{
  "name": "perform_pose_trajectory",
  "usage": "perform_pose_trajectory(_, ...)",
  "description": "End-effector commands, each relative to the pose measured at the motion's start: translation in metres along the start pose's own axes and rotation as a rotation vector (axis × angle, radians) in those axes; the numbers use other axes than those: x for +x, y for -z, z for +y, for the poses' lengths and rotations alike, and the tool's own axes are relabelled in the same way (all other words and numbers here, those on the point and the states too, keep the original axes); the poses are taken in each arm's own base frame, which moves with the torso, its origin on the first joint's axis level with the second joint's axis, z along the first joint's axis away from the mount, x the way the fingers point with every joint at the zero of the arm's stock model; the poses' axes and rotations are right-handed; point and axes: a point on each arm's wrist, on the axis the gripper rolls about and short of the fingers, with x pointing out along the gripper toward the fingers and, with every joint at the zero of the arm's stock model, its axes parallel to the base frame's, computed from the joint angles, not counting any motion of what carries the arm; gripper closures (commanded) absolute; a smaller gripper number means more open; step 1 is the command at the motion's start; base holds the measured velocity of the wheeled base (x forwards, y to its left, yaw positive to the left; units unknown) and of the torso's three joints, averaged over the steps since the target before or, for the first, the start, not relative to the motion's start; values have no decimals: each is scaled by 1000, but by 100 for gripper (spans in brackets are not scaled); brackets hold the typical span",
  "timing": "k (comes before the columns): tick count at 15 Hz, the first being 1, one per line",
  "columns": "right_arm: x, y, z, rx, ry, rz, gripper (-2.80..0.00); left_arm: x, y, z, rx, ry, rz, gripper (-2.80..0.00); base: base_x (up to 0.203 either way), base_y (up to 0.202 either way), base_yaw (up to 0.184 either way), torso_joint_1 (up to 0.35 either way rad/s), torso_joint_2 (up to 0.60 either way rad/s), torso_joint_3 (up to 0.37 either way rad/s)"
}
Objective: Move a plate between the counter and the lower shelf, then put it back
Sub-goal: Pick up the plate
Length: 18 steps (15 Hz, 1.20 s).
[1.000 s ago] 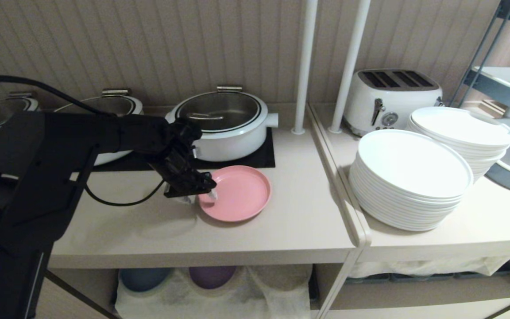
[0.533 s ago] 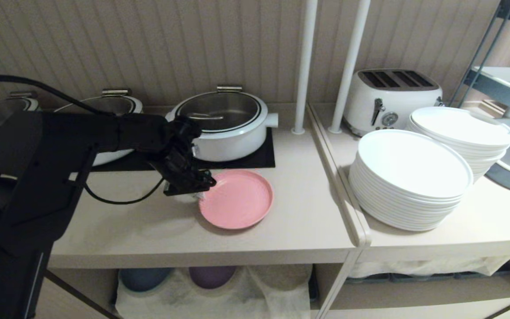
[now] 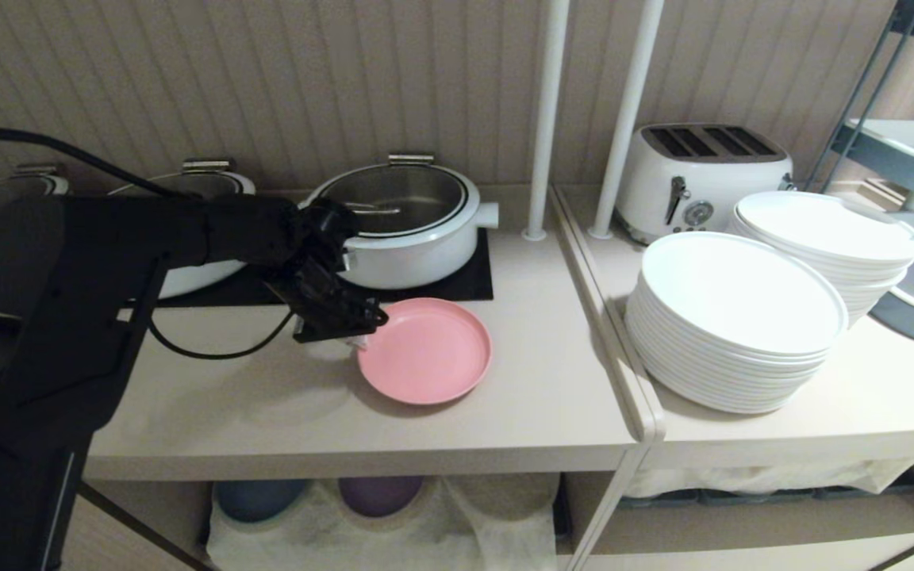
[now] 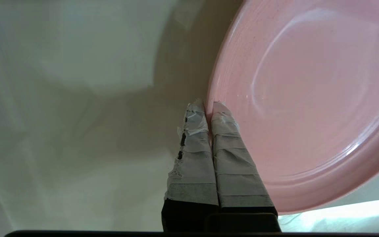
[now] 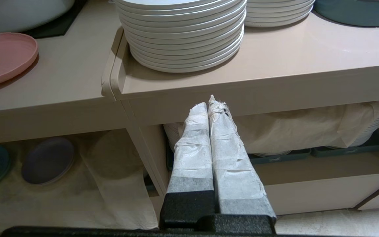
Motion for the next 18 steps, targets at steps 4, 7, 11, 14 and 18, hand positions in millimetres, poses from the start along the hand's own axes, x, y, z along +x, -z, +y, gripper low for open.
perform_pose_trajectory(4, 0, 0, 0, 0, 0, 0, 0, -21, 7, 0, -101, -1, 35, 0, 0, 0, 0, 0, 0, 0)
perform_pose_trajectory(7, 0, 0, 0, 0, 0, 0, 0, -32, 9, 0, -194, 22, 44, 0, 0, 0, 0, 0, 0, 0)
perform_pose_trajectory(11, 0, 0, 0, 0, 0, 0, 0, -43, 14, 7, -227, 44, 62, 0, 0, 0, 0, 0, 0, 0)
perform_pose_trajectory(14, 0, 0, 0, 0, 0, 0, 0, -55, 25, 12, -234, 42, 75, 0, 0, 0, 0, 0, 0, 0)
perform_pose_trajectory(18, 0, 0, 0, 0, 0, 0, 0, -77, 45, 15, -233, 54, 79, 0, 0, 0, 0, 0, 0, 0)
